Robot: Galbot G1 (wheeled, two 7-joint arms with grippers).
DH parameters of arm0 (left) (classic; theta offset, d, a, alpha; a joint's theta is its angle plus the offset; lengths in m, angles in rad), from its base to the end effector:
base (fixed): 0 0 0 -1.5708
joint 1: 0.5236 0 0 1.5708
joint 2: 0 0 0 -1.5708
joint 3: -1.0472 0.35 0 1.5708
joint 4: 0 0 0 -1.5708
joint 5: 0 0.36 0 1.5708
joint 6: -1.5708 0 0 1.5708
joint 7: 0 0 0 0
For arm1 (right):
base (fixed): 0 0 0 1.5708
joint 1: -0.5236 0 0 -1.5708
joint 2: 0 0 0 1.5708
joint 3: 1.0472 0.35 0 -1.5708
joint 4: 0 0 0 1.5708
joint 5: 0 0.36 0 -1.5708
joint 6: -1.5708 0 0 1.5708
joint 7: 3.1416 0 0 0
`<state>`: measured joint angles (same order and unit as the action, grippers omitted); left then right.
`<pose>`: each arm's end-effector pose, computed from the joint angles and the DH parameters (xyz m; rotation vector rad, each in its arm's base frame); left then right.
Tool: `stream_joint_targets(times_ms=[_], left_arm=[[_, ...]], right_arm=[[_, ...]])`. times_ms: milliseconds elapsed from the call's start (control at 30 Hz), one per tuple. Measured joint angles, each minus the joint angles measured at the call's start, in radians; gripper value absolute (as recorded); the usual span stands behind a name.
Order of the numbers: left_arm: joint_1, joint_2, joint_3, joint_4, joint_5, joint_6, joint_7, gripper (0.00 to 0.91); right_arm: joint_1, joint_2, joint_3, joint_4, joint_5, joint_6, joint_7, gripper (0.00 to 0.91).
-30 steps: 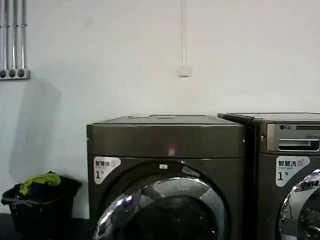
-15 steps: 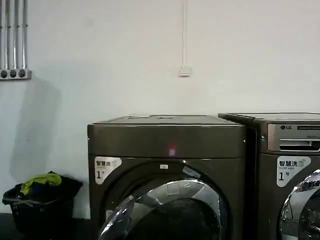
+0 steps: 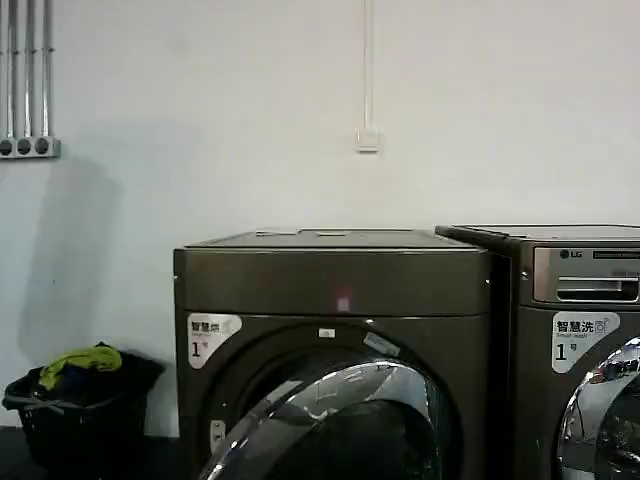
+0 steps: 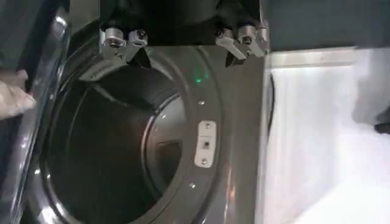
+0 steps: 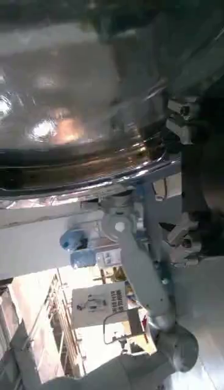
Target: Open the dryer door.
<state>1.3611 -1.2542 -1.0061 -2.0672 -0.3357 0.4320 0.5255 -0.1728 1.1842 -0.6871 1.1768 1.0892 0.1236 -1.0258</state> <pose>0.2284 0.1952 -0.2045 -0.3473 -2.9762 -0.0698 0.5120 0.1041 -0.2754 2.3572 -1.9966 -0.2141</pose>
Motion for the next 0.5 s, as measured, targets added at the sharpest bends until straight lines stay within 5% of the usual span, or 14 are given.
stream_joint_targets(times_ms=[500], left_arm=[[-0.078,0.076,0.038,0.097,-0.014,-0.027,-0.002,0.907]], right_arm=[[-0.029,-0.122,-0.005,0.107,0.007,-0.011,0.001,0.907]])
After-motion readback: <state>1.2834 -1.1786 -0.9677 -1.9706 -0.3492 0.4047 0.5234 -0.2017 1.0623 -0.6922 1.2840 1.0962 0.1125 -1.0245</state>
